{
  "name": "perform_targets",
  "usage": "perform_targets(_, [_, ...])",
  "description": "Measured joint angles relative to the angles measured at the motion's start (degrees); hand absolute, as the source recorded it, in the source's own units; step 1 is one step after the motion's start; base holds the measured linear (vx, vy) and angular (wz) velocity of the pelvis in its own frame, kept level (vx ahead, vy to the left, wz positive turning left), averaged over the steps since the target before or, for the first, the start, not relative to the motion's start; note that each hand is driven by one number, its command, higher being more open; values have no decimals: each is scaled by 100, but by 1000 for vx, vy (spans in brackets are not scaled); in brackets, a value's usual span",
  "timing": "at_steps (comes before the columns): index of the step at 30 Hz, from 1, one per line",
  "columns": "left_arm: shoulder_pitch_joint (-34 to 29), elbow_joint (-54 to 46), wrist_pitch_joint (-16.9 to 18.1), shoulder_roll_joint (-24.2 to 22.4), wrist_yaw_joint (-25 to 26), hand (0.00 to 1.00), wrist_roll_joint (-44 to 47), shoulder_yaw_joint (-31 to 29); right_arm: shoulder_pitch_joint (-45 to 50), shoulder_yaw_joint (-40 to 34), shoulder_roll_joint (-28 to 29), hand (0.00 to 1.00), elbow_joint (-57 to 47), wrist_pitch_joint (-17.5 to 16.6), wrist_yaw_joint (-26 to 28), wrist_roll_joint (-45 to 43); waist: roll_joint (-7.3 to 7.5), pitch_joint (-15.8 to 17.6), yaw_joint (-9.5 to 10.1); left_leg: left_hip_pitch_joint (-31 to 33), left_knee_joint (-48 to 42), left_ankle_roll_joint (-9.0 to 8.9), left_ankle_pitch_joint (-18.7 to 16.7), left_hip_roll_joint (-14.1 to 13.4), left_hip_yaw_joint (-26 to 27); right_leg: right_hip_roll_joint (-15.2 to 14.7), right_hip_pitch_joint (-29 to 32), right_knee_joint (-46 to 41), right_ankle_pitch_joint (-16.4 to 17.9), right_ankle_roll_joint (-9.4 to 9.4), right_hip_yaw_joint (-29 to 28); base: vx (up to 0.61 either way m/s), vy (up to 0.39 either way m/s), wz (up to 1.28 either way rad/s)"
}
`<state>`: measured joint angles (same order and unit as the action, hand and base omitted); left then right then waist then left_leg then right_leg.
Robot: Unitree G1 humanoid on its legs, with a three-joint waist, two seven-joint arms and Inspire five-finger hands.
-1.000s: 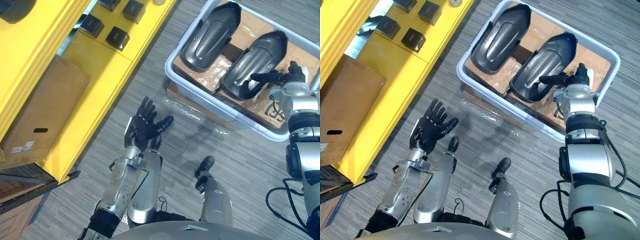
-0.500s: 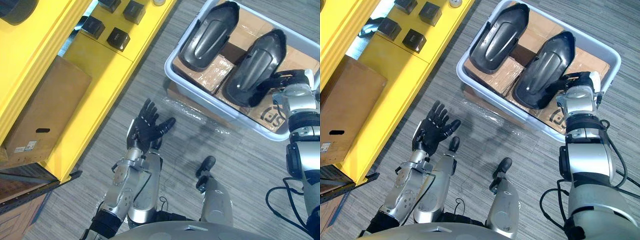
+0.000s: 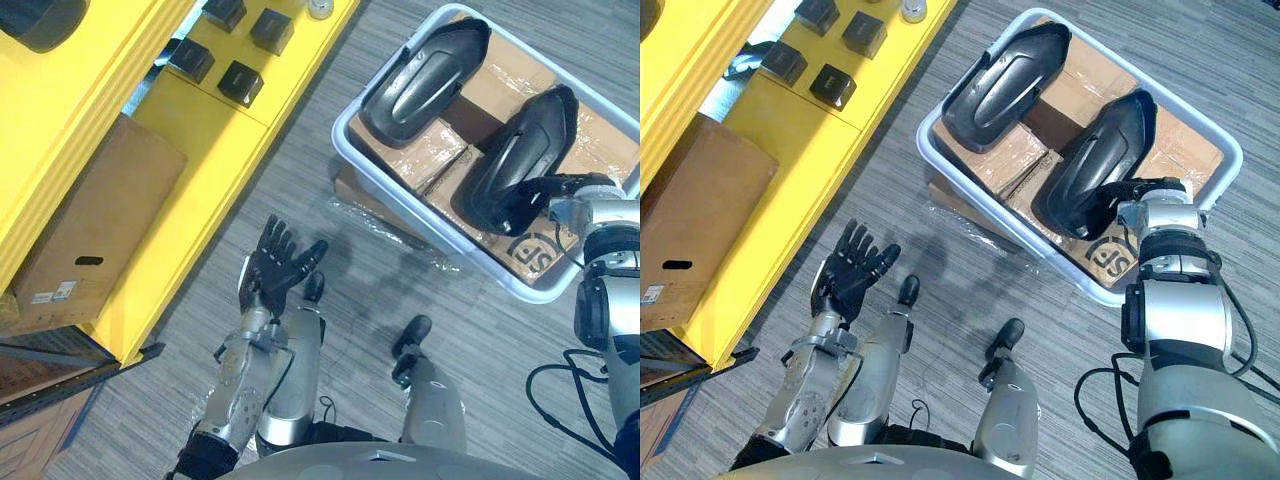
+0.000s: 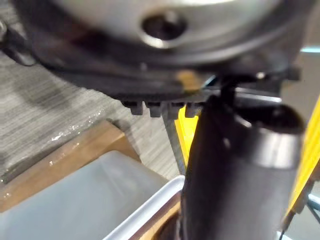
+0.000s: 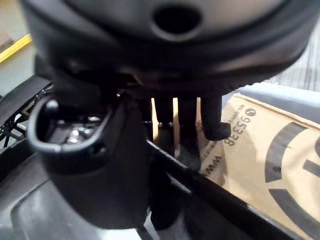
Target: Walk over and take three plastic housings, then place them on the shelf
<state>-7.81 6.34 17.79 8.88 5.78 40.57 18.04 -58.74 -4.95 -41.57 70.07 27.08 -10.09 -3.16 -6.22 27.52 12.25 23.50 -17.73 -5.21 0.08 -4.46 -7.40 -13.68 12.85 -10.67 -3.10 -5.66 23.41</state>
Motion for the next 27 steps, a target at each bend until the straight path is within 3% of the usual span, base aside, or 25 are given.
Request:
perform_targets(4, [-174, -33, 105, -4, -86, 100, 1, -6, 21, -189, -75, 0, 216, -299, -396, 62, -73, -20, -10, -36, 13, 24, 16, 55, 12, -48, -48, 31, -49, -75, 1, -16, 22, 3])
perform_targets(9, [-358, -447, 138, -11, -266, 100, -70, -45, 268, -206, -76, 0, 252, -760, -1483, 524, -147, -13, -123, -259, 148, 53, 37, 89, 83, -74, -257, 197, -110, -116, 1, 7, 6, -2])
perform_targets(13, [-565, -895, 213, -1, -522, 100, -149, -127, 866, -254, -229, 0, -1100, -1145, -2257, 890, -137, -6, -349, -553, 310, 62, 44, 64, 156, -35, -533, 425, -175, -137, -16, 37, -4, -8])
perform_targets(14, [-619, -1062, 212, -5, -606, 100, -370, -186, 1113, -255, -380, 0, -1659, -1380, -2384, 1108, -134, -3, -390, -638, 371, 61, 43, 40, 187, -8, -608, 507, -219, -129, -17, 45, -18, -17])
perform_targets(20, [-627, -1696, 192, 20, -1133, 100, -816, -544, 2381, -468, -325, 0, -4023, -2290, -2988, 2078, 134, -77, -635, -1466, 883, -2, 38, -83, 377, 109, -1240, 813, -238, -111, -24, 78, -46, -13])
perform_targets(23, [-445, -1879, -125, 125, -1533, 100, -961, -529, 3046, -517, 315, 0, -4586, -2637, -3084, 2674, 403, -459, -759, -1749, 1210, -33, 59, -118, 516, 141, -1394, 997, -239, -113, -53, 101, -31, -15])
perform_targets(27, [-87, -1871, -704, 124, -1789, 100, -996, -260, 3625, -492, 956, 0, -4846, -2797, -3023, 3123, 528, -943, -803, -2068, 1510, -42, 75, -131, 730, 139, -1508, 1102, -253, -137, -151, 113, -16, -21])
